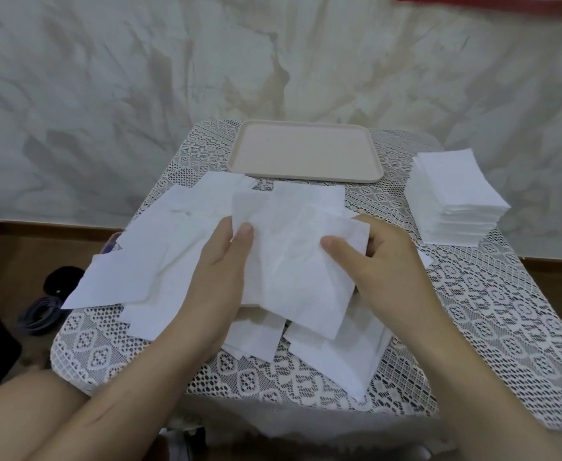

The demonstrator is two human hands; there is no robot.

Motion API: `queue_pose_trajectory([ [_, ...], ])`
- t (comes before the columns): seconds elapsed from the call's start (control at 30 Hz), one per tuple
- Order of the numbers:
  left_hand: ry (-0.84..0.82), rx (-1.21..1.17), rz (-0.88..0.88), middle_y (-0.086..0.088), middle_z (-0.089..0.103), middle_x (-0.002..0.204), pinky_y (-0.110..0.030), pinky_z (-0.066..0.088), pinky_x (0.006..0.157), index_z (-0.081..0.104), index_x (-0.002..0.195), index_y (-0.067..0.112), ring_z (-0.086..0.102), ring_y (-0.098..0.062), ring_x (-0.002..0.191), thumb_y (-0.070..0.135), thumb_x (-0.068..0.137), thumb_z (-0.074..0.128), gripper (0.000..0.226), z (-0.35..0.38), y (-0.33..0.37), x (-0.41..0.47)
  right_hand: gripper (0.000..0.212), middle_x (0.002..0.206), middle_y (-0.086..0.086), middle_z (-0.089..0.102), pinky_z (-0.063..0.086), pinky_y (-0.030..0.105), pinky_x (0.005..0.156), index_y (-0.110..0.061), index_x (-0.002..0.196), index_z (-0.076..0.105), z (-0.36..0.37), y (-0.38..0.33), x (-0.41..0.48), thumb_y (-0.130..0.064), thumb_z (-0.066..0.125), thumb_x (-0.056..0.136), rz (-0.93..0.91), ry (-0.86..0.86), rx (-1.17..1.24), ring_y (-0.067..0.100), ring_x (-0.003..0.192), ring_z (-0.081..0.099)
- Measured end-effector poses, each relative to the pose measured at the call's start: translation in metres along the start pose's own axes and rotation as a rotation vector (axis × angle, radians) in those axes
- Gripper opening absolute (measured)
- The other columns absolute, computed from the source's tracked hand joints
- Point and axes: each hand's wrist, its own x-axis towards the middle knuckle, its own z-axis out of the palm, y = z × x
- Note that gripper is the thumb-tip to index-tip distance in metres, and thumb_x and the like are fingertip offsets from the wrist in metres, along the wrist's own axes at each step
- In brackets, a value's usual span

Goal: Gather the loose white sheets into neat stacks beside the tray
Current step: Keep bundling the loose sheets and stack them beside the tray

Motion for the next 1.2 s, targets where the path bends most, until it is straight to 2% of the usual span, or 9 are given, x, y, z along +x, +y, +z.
queue_pose_trajectory([
  [0.17,0.007,-0.02,0.008,0.041,0.07,0.094,-0.045,0.059,0.089,0.066,0.087,0.065,0.068,0.007,0.102,0.047,0.11,0.047,0.035,0.003,0.002,-0.004,0.026,0.077,0.003,0.071,0.058,0.057,0.069,-0.019,0.082,0.064,0.012,-0.004,-0.008,-0.045,0.067,0.084,0.023,-0.083,0.003,0.028,0.075,0.07],
  [0.23,-0.014,-0.07,0.018,0.048,0.062,0.093,-0.038,0.053,0.089,0.063,0.11,0.061,0.063,0.008,0.113,0.05,0.108,0.049,0.018,0.001,0.002,-0.005,0.029,0.077,0.005,0.071,0.057,0.058,0.069,-0.018,0.083,0.063,0.016,-0.004,-0.008,-0.047,0.067,0.082,0.023,-0.076,0.013,0.03,0.076,0.069],
  [0.3,-0.056,-0.091,0.04,0.046,0.054,0.108,-0.035,0.05,0.09,0.05,0.14,0.054,0.056,0.0,0.124,0.053,0.106,0.05,0.033,-0.002,0.0,-0.004,0.031,0.078,0.008,0.07,0.056,0.06,0.07,-0.017,0.083,0.063,0.018,-0.004,-0.005,-0.048,0.067,0.08,0.023,-0.076,0.037,0.034,0.077,0.068],
  [0.43,-0.078,-0.009,0.045,0.024,0.074,0.116,-0.041,0.058,0.092,0.064,0.121,0.044,0.071,-0.006,0.112,0.043,0.11,0.048,0.019,-0.004,-0.003,0.0,0.029,0.081,0.011,0.073,0.057,0.062,0.071,-0.014,0.085,0.067,0.02,-0.004,-0.002,-0.043,0.07,0.08,0.043,-0.109,0.1,0.039,0.081,0.07],
  [0.63,-0.117,0.045,0.06,0.006,0.077,0.119,-0.058,0.058,0.098,0.065,0.126,0.033,0.075,-0.02,0.111,0.034,0.11,0.051,0.022,-0.004,-0.006,0.004,0.014,0.085,0.011,0.076,0.057,0.057,0.073,-0.011,0.09,0.072,0.015,-0.002,0.0,-0.024,0.074,0.092,0.096,-0.173,0.14,0.037,0.083,0.072],
  [0.9,-0.098,0.044,0.072,0.007,0.077,0.118,-0.06,0.058,0.095,0.068,0.12,0.039,0.073,-0.022,0.114,0.045,0.102,0.058,0.021,-0.003,-0.007,0.002,0.012,0.081,0.016,0.072,0.056,0.046,0.053,-0.017,0.089,0.071,0.009,0.003,-0.001,-0.028,0.075,0.091,0.083,-0.139,0.13,0.033,0.068,0.069],
  [1.0,-0.086,0.065,0.068,0.012,0.076,0.116,-0.062,0.058,0.093,0.067,0.113,0.046,0.073,-0.018,0.112,0.04,0.109,0.052,0.017,-0.002,-0.009,0.001,0.012,0.073,0.006,0.074,0.053,0.037,0.048,-0.013,0.088,0.07,0.0,0.0,-0.002,-0.023,0.076,0.09,0.072,-0.083,0.171,0.023,0.063,0.069],
  [1.1,-0.129,0.092,0.107,0.019,0.075,0.114,-0.051,0.061,0.091,0.064,0.114,0.048,0.072,-0.006,0.106,0.042,0.11,0.047,0.019,0.0,-0.009,-0.003,0.012,0.071,0.006,0.073,0.049,0.03,0.046,-0.008,0.087,0.07,0.0,-0.005,-0.003,-0.018,0.076,0.09,0.074,-0.071,0.208,0.015,0.059,0.067],
  [1.2,-0.18,0.1,0.168,0.022,0.074,0.108,-0.023,0.06,0.079,0.062,0.117,0.041,0.071,0.002,0.098,0.04,0.11,0.045,0.019,0.004,-0.008,-0.007,0.01,0.07,0.002,0.073,0.051,0.03,0.047,-0.014,0.083,0.071,0.01,-0.008,-0.001,-0.019,0.076,0.09,0.064,-0.039,0.205,0.014,0.061,0.069],
])
